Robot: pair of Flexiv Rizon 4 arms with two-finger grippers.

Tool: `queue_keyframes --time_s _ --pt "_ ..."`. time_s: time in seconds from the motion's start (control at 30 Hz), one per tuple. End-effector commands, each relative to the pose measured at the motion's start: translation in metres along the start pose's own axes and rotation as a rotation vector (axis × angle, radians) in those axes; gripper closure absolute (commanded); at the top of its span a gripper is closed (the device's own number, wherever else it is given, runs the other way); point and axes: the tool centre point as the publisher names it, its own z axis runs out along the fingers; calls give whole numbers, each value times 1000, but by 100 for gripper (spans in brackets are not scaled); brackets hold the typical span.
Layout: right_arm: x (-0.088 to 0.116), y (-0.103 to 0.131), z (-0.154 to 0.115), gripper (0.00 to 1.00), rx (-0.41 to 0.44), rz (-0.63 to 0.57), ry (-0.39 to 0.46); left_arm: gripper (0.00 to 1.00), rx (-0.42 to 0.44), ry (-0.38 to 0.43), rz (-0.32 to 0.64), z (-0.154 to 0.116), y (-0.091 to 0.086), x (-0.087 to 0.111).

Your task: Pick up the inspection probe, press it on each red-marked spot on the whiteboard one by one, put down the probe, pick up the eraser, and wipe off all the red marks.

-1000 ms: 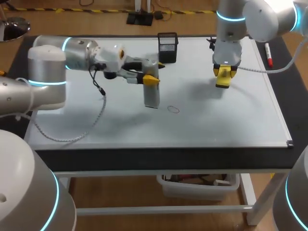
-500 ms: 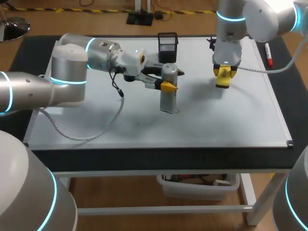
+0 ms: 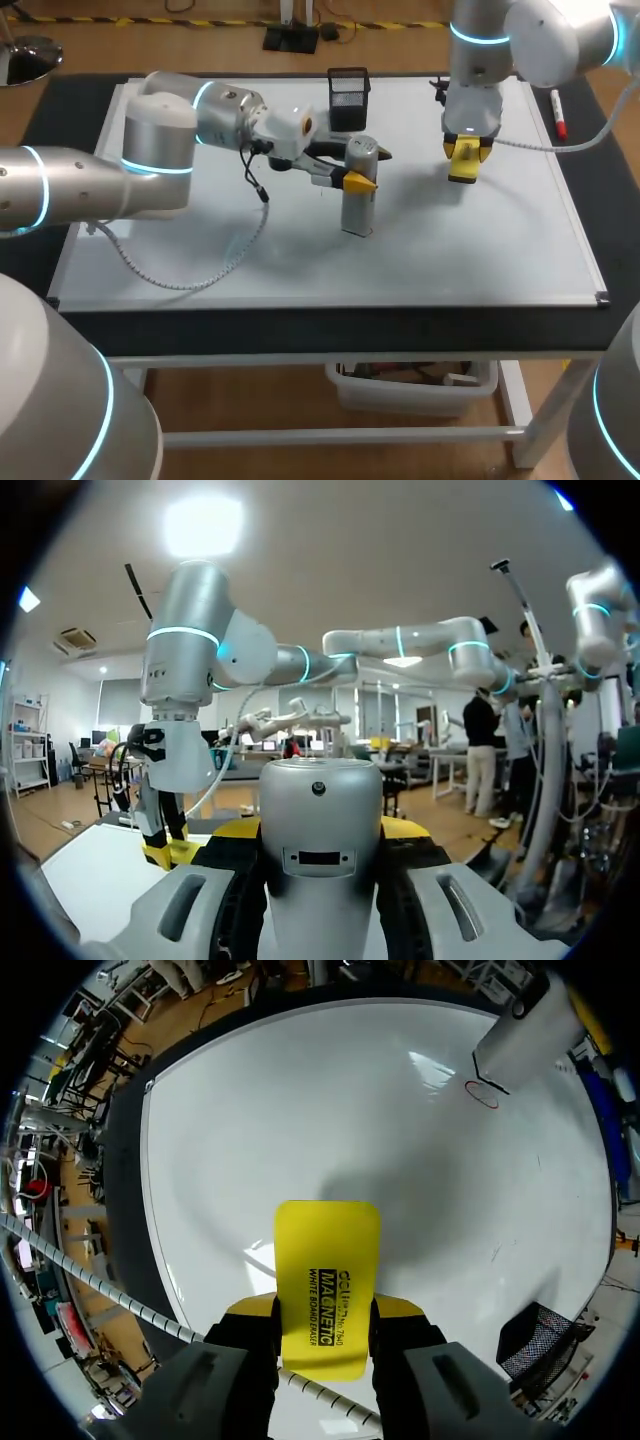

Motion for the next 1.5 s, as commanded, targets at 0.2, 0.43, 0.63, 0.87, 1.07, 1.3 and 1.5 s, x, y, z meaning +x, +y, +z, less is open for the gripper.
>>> queue_keyframes --time_s 0.2,0.43,0.63,0.87,1.07,1.3,1.5 --pt "1 0 -1 100 1 -2 2 100 13 19 -2 -1 12 -14" --pt "1 0 -1 100 1 -2 2 100 13 22 -9 -1 15 -17" --pt "1 0 -1 100 1 -2 2 100 8 23 -19 -1 18 -19" --pt "1 0 -1 100 1 -2 2 100 2 22 -19 -1 19 -19" --pt "1 0 -1 100 1 -2 2 100 -5 20 -20 -2 19 -18" --pt "1 0 -1 100 1 -2 2 100 -9 21 -22 -2 19 -18" --pt "1 0 -1 100 1 -2 2 100 -17 22 -21 -1 20 -17"
